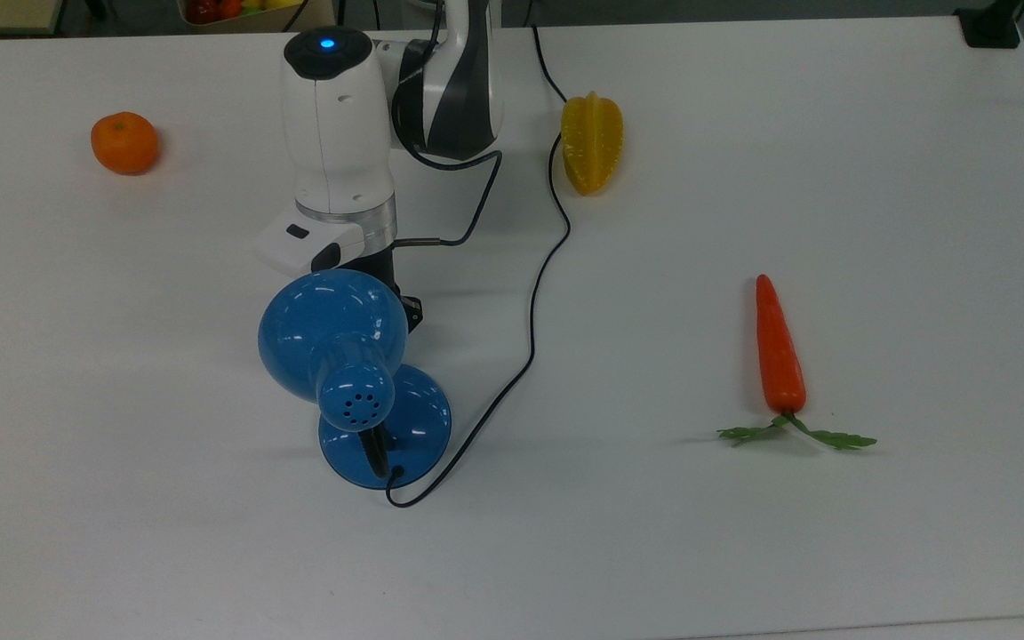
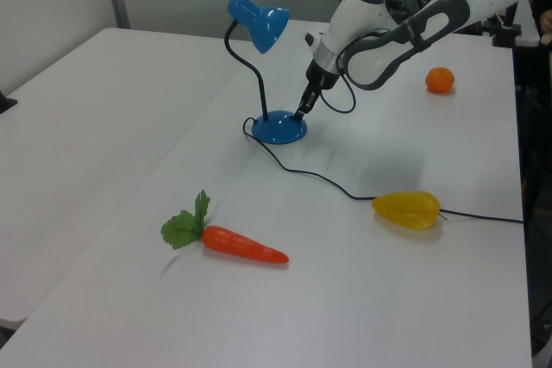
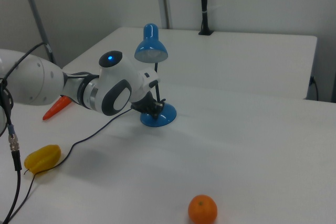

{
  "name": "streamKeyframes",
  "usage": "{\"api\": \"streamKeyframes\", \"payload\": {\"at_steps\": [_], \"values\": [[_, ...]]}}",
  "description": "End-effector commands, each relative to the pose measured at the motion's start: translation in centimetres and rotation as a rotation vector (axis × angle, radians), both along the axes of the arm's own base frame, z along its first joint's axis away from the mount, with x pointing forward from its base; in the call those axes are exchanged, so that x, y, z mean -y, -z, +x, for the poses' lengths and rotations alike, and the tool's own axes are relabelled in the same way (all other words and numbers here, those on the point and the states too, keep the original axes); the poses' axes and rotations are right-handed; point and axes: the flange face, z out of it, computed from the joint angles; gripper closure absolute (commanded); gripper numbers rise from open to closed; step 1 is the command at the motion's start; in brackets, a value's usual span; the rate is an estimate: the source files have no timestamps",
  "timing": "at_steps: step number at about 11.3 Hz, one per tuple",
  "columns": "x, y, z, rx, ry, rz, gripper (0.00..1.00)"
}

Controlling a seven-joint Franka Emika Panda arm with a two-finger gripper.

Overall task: Turn off lamp
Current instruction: 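Press down on the switch on the lamp base with the gripper, then lift the gripper up and away from the lamp base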

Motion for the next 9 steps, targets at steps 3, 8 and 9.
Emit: {"api": "streamKeyframes", "payload": {"at_steps": [3, 8, 9], "values": [[-0.1, -1.2, -1.7, -0.114, -0.022, -0.003, 1.00], [-0.7, -5.6, -4.3, -0.310, -0.053, -0.024, 0.94], [-0.6, -7.4, -5.4, -0.364, -0.050, -0.017, 0.60]]}}
